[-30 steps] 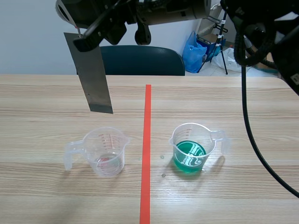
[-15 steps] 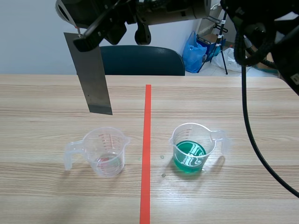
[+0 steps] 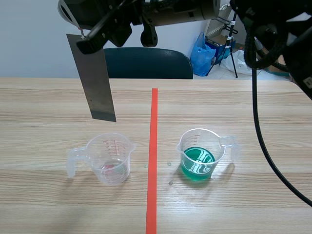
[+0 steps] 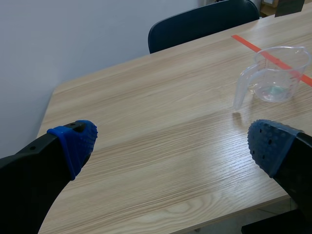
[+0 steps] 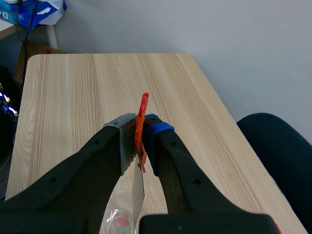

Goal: Do the redox reaction experiment

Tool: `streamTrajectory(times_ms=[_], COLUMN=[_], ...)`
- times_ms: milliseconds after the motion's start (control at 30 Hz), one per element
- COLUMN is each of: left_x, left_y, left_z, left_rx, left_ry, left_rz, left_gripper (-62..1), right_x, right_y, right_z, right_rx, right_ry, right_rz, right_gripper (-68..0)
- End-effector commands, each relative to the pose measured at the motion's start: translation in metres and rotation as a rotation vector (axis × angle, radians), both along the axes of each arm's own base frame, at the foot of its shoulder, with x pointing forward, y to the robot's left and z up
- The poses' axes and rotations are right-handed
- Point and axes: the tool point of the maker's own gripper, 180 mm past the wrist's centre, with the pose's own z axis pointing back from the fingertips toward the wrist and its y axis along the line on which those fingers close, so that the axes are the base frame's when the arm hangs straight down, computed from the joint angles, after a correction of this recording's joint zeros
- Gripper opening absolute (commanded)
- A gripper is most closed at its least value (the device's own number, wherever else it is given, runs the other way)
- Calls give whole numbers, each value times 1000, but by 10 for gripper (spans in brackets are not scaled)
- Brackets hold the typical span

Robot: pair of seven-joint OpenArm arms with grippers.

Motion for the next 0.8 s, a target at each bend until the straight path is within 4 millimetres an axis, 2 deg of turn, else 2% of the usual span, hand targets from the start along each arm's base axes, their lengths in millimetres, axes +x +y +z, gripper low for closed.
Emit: streamTrajectory(times_ms=[0,767], left_x=[2,2], left_y=[0,0], left_z=[7,6], left_rx=[-1,-1], left_ry=[-31,-28], left_rz=[2,3], left_gripper=[14,14], right_x=[0,0], right_y=[0,1], right_z=[10,12], right_rx=[28,39], right_ry=[-18,-21], right_rz=[6,9], right_gripper=[-669,-669])
